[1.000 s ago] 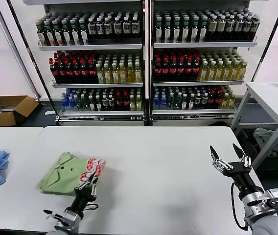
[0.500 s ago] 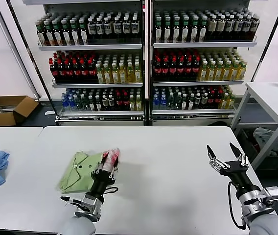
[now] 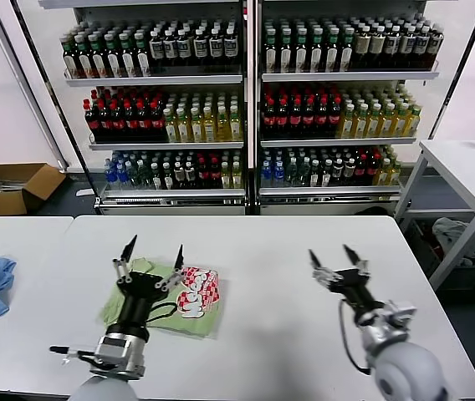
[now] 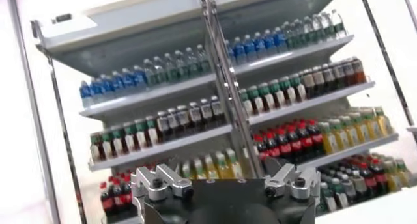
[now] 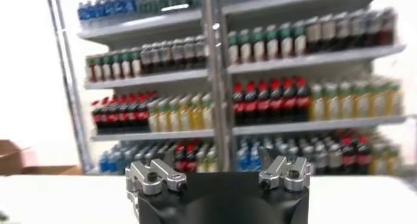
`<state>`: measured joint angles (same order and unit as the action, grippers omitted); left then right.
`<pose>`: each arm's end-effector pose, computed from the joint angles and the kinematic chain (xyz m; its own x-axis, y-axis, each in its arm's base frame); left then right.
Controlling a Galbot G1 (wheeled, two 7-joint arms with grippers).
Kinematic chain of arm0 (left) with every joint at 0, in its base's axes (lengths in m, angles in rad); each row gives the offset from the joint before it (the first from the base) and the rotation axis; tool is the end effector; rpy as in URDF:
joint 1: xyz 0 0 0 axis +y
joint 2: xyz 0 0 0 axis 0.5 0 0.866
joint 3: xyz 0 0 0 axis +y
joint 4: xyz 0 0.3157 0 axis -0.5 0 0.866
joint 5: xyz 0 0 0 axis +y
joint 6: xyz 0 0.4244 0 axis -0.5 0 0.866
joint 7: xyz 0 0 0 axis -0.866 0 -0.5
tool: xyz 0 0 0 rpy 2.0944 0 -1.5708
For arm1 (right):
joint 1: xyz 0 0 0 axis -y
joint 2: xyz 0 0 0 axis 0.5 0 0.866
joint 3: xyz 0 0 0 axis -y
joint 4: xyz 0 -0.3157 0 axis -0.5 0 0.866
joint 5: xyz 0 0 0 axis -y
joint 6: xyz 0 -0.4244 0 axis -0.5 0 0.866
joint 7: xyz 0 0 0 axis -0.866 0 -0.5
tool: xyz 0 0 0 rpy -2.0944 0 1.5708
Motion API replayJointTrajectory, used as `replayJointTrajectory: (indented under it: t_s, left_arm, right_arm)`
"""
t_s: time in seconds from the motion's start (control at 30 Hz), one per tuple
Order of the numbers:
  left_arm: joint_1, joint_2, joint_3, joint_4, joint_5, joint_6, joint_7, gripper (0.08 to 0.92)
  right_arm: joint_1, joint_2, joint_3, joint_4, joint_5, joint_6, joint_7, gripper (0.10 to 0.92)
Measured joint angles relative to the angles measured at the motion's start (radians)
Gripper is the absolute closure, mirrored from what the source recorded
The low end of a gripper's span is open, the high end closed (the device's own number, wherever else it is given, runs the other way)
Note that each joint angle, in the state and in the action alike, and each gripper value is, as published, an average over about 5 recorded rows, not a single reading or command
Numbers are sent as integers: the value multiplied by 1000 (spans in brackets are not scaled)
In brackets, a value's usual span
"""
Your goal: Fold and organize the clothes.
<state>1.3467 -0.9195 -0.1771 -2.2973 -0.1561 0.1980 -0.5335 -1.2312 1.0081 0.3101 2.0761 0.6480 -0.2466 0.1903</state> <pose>0.2579 -0.0652 -0.1761 -0.9889 0.0868 -0.1210 0.0501 0.9589 0.2792 0.3321 0.0077 -0.1994 -0.9541 -0.2741 0.1204 -0.2593 0.9576 0.1256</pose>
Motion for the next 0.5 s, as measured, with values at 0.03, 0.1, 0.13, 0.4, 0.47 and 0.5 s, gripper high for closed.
replayJointTrajectory:
  t_s: [0.03, 0.1, 0.13, 0.4, 0.47, 0.5]
  left_arm:
    - [19, -2, -22, -8, 4, -8, 14, 183]
    - [57, -9, -62, -23, 10, -23, 43, 178]
    - [74, -12, -79, -28, 13, -29, 56, 178]
    - [167, -42, -156, -45, 34, -58, 124, 177]
    - [178, -47, -165, -45, 36, -59, 134, 177]
    - [183, -49, -169, -45, 37, -59, 139, 177]
  right_arm:
    - [30, 12, -38, -18, 5, -13, 8, 203]
    - [90, 36, -114, -56, 18, -40, 24, 203]
    - [118, 48, -151, -74, 25, -54, 31, 203]
    - [263, 126, -379, -190, 87, -162, 65, 203]
    - [281, 139, -412, -210, 99, -182, 68, 203]
    - [288, 145, -426, -218, 104, -190, 69, 203]
